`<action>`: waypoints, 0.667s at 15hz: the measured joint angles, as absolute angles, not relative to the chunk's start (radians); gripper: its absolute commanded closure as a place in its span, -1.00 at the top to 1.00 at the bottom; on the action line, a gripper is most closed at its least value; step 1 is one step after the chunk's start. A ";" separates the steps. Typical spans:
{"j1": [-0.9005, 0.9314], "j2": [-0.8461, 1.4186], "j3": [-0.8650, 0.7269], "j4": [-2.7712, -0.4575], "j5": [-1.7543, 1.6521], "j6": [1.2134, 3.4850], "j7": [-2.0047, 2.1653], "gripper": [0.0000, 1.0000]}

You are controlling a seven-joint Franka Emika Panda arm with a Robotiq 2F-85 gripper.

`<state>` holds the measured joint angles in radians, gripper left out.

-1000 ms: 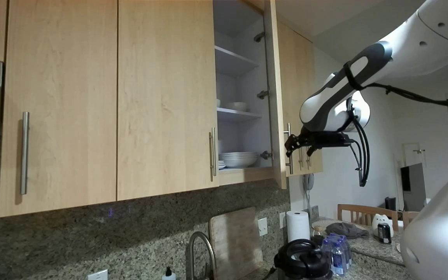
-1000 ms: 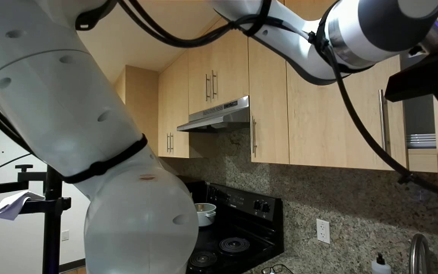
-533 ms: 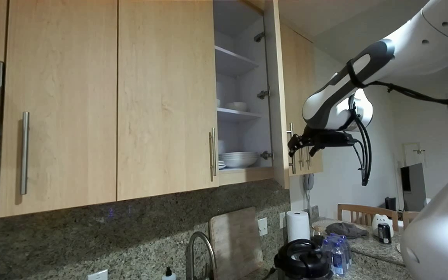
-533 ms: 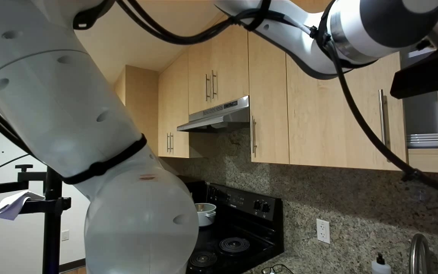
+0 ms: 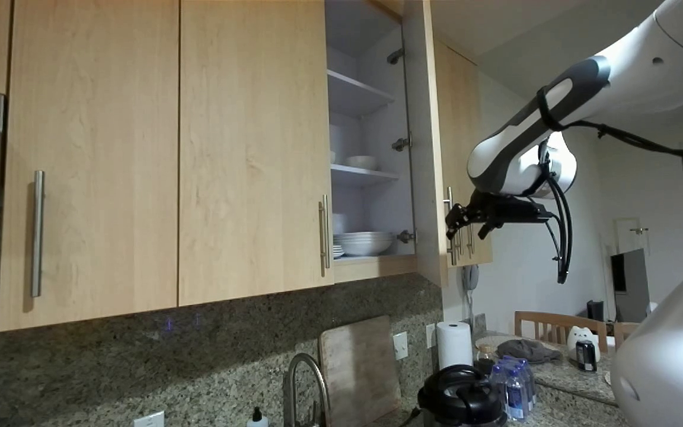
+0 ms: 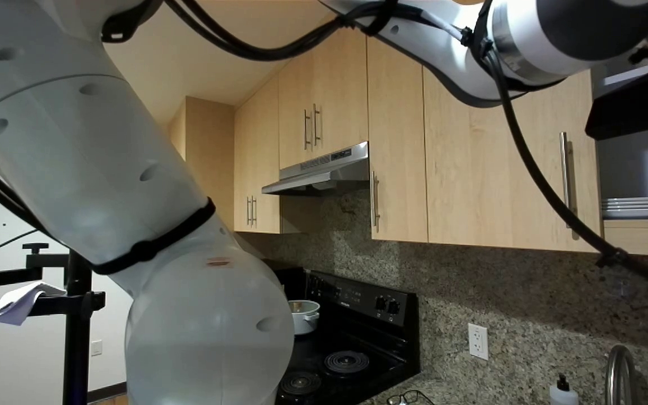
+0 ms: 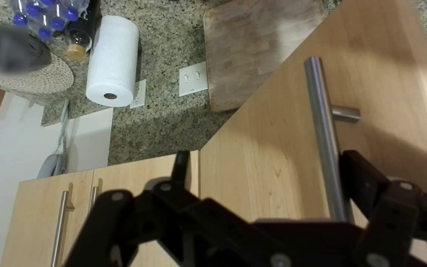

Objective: Open the right upper cabinet door

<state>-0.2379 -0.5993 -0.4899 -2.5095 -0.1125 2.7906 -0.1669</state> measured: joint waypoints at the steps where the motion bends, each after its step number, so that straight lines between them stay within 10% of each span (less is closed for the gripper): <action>1: -0.238 -0.602 -0.494 -2.508 -0.109 2.783 -0.170 1.00; 10: -0.234 -0.620 -0.559 -2.471 -0.061 2.682 -0.234 1.00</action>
<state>-0.2339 -0.6200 -0.5592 -2.4712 -0.0609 2.6821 -0.2341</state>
